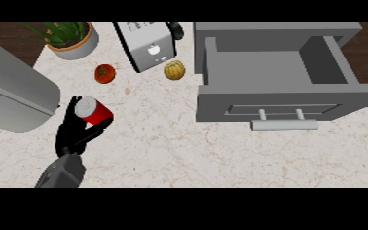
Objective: Pick up the can, place it into the drawer and close the drawer
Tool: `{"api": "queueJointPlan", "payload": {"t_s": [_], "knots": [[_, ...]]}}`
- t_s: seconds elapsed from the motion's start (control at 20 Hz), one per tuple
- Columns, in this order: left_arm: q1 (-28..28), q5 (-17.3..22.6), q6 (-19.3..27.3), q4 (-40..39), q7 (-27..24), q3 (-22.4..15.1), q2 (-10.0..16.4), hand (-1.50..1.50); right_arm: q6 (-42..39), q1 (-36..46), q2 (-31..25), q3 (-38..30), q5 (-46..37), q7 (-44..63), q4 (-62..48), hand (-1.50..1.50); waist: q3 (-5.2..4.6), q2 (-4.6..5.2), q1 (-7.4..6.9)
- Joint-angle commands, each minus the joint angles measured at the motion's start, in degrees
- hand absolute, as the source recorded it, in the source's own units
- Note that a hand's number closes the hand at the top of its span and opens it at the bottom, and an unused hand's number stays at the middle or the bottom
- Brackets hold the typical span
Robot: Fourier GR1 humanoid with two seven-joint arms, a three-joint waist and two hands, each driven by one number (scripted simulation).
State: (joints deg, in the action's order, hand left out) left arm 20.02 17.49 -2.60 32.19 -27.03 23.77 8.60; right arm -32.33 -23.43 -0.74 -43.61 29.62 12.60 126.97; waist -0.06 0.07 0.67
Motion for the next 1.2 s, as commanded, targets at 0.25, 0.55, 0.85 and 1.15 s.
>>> {"api": "queueJointPlan", "payload": {"t_s": [0.25, 0.55, 0.85, 1.15], "knots": [[4.87, 2.82, -8.28, -3.43, 2.93, -0.7, 3.32, 1.5, 0.54, -1.11, 0.66, 0.5, 3.13, 3.96, 4.54, -1.5, 0.01, -0.03, 0.04], [5.5, 1.37, -9.36, -0.08, -1.12, -4.47, -1.12, 1.5, 2.17, 0.26, 0.71, 1.43, 1.08, 3.18, 3.14, -1.5, 0.05, -0.12, -0.32], [4.05, 2.12, -7.96, 9.46, 4.67, -7.96, -3.79, 1.5, 1.48, -3.01, 0.01, -1.02, 4.31, 1.98, 2.11, -1.5, 0.09, -0.28, -0.51], [1.82, 2.01, -1.03, 23.57, 10.55, -15.5, -8.47, 1.5, 4.48, -3.37, 0.73, 5.18, -0.7, -1.5, 3.78, -1.5, 0.12, -0.36, -0.64]]}}
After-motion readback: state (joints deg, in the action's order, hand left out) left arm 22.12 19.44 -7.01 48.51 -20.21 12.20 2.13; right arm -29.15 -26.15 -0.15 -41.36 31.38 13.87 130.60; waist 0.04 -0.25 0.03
